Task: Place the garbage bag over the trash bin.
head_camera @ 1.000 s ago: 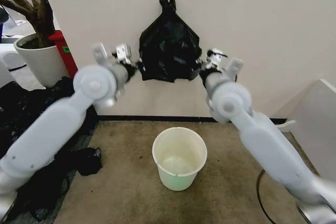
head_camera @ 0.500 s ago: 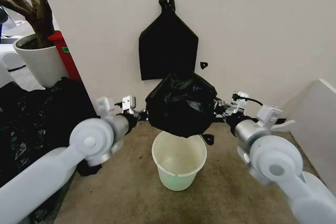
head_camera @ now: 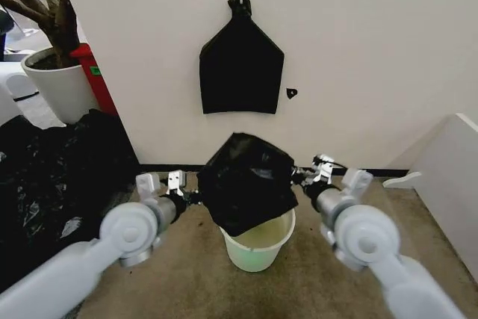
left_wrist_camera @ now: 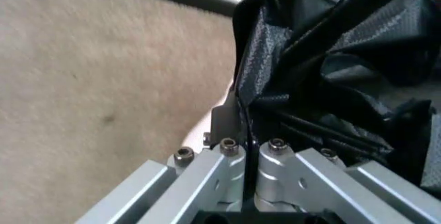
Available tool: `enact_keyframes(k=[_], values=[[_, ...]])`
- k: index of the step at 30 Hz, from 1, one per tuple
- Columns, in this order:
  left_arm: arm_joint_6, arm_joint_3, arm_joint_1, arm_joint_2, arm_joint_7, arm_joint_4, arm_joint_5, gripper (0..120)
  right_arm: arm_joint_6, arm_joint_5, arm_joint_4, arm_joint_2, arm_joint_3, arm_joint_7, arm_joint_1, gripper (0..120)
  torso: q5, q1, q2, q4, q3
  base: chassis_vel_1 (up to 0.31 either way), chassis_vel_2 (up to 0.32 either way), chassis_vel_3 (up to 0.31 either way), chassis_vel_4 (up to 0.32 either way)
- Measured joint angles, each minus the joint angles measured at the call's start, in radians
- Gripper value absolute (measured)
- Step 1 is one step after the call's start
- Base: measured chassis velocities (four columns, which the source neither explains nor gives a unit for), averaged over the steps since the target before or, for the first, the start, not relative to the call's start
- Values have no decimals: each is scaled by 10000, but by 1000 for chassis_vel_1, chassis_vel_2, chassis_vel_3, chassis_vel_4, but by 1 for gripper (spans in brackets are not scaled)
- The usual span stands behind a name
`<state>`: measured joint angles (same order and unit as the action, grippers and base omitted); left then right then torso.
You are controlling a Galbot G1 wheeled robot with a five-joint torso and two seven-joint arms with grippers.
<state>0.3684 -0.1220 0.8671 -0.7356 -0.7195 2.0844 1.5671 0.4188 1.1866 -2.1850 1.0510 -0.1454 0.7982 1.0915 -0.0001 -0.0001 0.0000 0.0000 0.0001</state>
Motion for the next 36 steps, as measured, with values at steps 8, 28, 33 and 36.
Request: enact_keyframes(k=[8,28,33,36], values=[[-114,-640,407,-293,389,-375,-1134,0,-366,-1381,372,279,-498,-702,1664,0,2,0,0,-3,-1,0,0,0,0],[-353,-412,1076,86,1518,109,-2852,0,-614,-1471,-700,363,-1167,-567,2832,0,1,0,-1,-5,1,0,0,0,0],[-533,-873,29,-169,1755,-46,-2839,0,-645,-1442,-737,360,-965,-659,2610,0,1,1,-2,-2,2,0,0,0,0],[-580,-873,-186,-163,1754,55,-2835,0,-645,-1369,-963,303,-1031,-647,2655,0,1,1,-2,-1,2,0,0,0,0]])
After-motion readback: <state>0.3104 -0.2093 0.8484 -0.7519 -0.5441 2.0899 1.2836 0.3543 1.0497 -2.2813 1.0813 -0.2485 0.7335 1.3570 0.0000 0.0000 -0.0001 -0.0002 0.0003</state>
